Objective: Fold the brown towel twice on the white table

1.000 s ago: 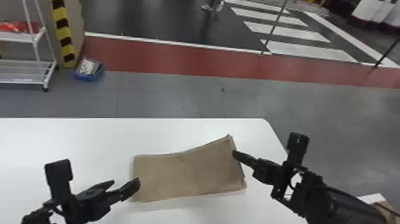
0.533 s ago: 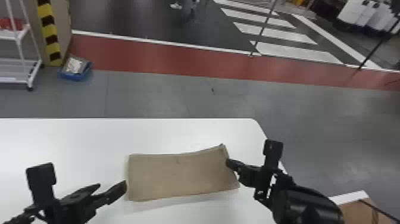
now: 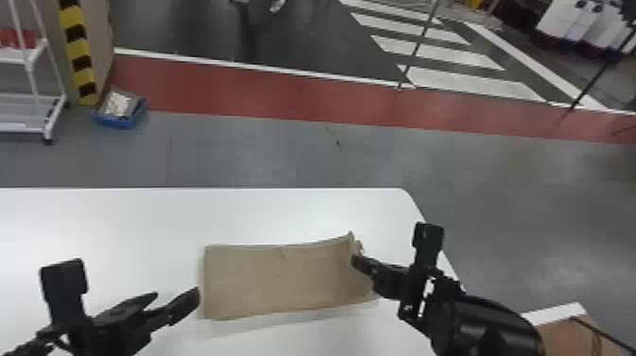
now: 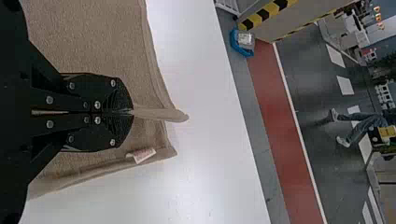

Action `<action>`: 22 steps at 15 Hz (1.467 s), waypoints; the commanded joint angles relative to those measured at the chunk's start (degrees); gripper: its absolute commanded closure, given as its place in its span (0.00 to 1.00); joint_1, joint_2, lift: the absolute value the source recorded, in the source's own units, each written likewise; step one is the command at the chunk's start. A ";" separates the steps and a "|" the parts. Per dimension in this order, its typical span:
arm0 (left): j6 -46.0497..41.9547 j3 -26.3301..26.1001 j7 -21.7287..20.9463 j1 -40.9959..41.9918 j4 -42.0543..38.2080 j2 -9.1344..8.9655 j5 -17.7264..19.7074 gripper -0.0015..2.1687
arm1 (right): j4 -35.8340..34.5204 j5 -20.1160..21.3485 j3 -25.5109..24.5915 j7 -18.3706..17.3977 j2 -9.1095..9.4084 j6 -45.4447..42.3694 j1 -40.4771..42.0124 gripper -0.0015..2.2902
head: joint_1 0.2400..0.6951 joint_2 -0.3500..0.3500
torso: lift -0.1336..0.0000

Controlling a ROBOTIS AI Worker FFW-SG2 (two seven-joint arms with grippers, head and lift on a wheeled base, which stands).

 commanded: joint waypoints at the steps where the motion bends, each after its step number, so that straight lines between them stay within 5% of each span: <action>1: 0.20 0.04 -0.02 0.01 -0.22 0.00 0.01 0.02 | -8.93 -1.41 -0.65 -0.08 1.55 4.93 2.03 0.58 | 1.00 0.03 | 1.00; 4: 0.02 0.04 -0.11 0.27 -0.22 0.09 0.01 0.02 | -11.92 -2.64 -3.29 0.01 0.94 9.68 1.67 0.58 | 1.00 0.04 | 1.00; 8: 0.02 0.21 -0.28 0.45 0.22 0.26 0.01 0.02 | -3.13 -2.29 -5.66 0.63 0.41 1.07 -0.26 0.58 | 1.00 0.01 | 1.00; 13: -0.15 0.30 -0.02 0.36 1.01 0.26 -0.17 0.02 | -2.34 -4.58 -6.98 1.94 0.15 1.24 -0.96 0.58 | 1.00 0.00 | 1.00; 19: -0.68 0.21 -0.37 0.10 1.72 0.18 -0.17 0.02 | 8.56 3.60 -6.63 -1.66 0.32 -10.01 -2.72 0.56 | 1.00 0.00 | 1.00; 21: -0.68 0.21 -0.37 0.10 1.72 0.26 -0.17 0.02 | 8.65 3.86 -6.63 -1.84 0.32 -12.29 -2.72 0.35 | 1.00 0.00 | 1.00; 22: -0.68 0.21 -0.28 0.10 1.72 0.26 -0.17 0.02 | 8.21 3.86 -6.80 -1.84 0.41 -12.65 -2.37 0.15 | 1.00 0.00 | 1.00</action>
